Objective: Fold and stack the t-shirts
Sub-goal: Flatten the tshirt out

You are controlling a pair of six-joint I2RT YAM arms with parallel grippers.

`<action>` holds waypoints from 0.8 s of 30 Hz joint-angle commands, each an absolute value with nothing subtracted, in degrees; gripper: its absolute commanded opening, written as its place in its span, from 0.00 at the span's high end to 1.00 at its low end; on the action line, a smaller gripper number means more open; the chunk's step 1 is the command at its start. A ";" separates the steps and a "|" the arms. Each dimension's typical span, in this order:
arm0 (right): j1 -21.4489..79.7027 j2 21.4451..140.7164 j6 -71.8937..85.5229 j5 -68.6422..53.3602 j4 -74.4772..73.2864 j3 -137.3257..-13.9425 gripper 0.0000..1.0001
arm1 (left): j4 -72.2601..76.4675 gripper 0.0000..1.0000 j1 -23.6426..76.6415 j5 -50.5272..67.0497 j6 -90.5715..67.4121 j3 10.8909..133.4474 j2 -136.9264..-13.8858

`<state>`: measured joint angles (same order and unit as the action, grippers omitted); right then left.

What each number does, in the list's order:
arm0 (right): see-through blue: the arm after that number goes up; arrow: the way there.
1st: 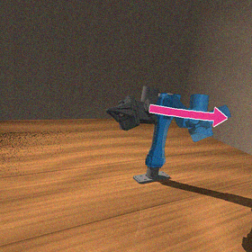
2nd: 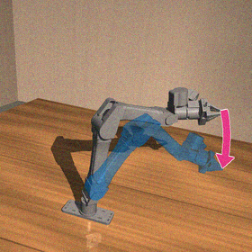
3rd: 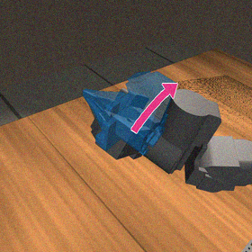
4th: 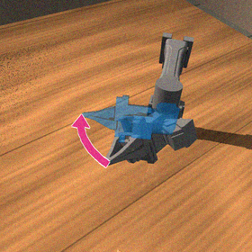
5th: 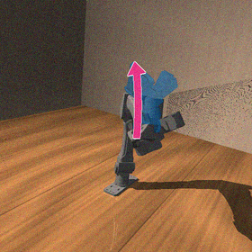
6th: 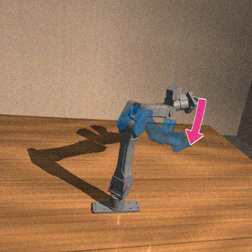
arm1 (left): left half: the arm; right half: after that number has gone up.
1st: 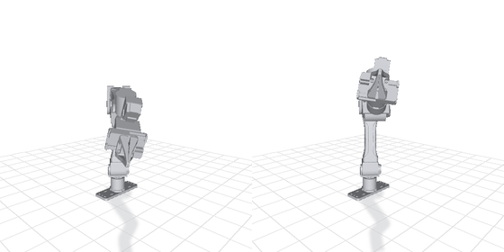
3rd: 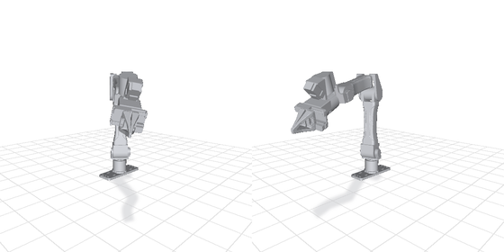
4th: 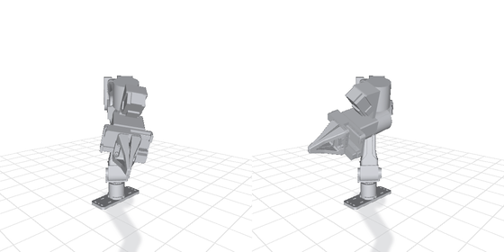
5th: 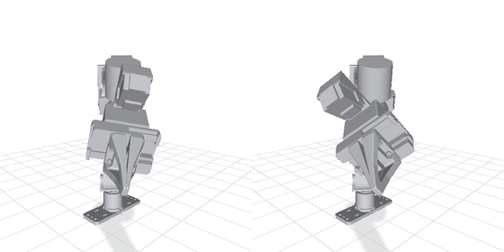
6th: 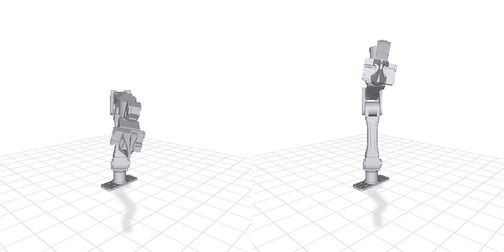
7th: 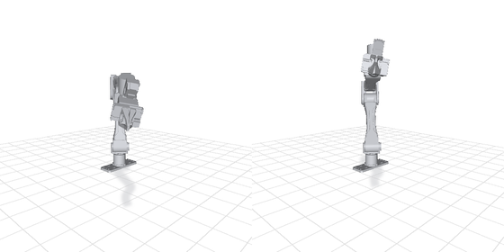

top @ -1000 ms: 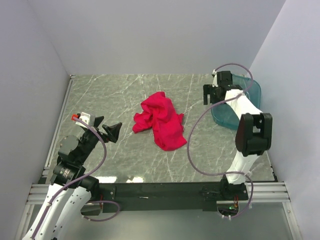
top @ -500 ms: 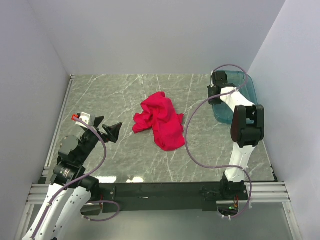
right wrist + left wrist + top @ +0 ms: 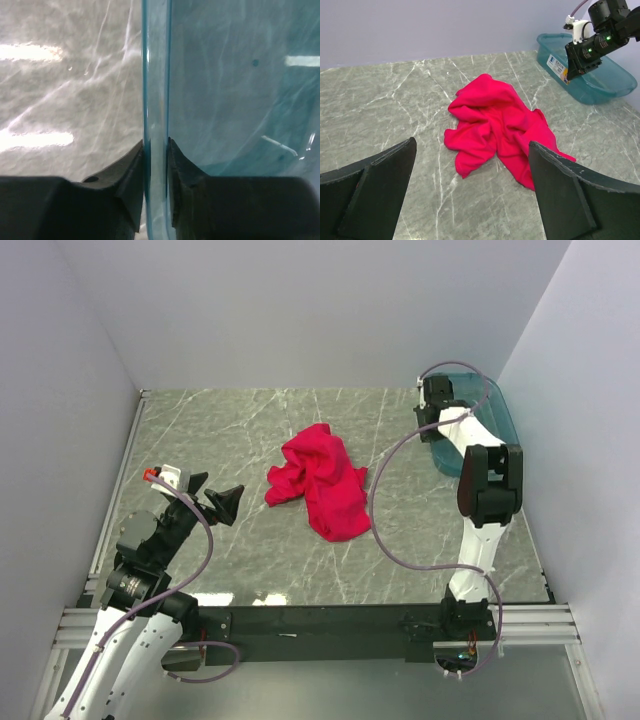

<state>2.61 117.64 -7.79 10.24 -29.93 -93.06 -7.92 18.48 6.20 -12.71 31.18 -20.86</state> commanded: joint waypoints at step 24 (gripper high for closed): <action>5.62 67.31 -24.60 -44.42 -26.16 -63.81 0.04 | -6.78 0.03 18.63 17.12 -18.80 37.53 -43.76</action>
<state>5.69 61.76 -20.27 -20.80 -19.11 -66.96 -8.82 18.48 11.90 -15.00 34.61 -41.76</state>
